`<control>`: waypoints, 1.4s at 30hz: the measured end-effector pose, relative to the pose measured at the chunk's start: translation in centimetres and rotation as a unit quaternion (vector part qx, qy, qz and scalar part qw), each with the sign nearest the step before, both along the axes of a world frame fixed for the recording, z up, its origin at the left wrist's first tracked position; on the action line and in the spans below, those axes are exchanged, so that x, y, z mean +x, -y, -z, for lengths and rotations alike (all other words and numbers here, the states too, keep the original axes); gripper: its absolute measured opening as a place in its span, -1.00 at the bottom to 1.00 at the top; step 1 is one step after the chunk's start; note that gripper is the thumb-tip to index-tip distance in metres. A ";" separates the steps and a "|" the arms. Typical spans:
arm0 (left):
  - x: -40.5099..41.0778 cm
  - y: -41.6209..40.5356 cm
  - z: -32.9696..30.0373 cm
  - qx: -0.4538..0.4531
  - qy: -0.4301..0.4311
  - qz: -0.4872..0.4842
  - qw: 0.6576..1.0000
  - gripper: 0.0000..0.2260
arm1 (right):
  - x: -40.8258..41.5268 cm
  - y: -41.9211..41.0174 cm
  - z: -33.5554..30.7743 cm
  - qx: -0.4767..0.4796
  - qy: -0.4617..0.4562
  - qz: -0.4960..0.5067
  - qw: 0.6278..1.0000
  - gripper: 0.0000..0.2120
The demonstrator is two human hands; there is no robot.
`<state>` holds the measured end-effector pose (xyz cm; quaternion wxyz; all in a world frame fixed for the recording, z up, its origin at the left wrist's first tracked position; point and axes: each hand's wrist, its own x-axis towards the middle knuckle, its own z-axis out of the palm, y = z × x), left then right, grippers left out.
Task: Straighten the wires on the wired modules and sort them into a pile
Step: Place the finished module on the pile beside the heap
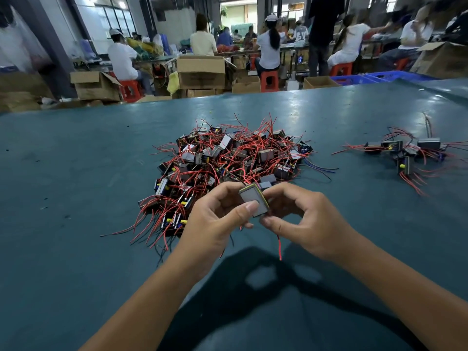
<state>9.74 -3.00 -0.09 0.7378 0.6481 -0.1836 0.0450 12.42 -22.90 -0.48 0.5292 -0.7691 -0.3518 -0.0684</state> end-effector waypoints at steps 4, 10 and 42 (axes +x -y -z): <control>-0.1 -0.1 -0.2 -0.002 -0.010 0.003 1.000 -0.81 | 0.1 -0.1 0.3 -0.027 -0.010 0.015 0.999 -0.69; -0.2 -1.0 -0.4 0.025 0.010 0.110 0.994 -0.72 | 1.0 1.7 -0.6 -0.098 0.013 0.047 0.994 -0.96; -1.0 -0.5 0.9 0.624 0.120 -0.007 0.772 -0.68 | 1.3 2.6 -1.2 -0.041 -0.230 0.007 0.972 -0.92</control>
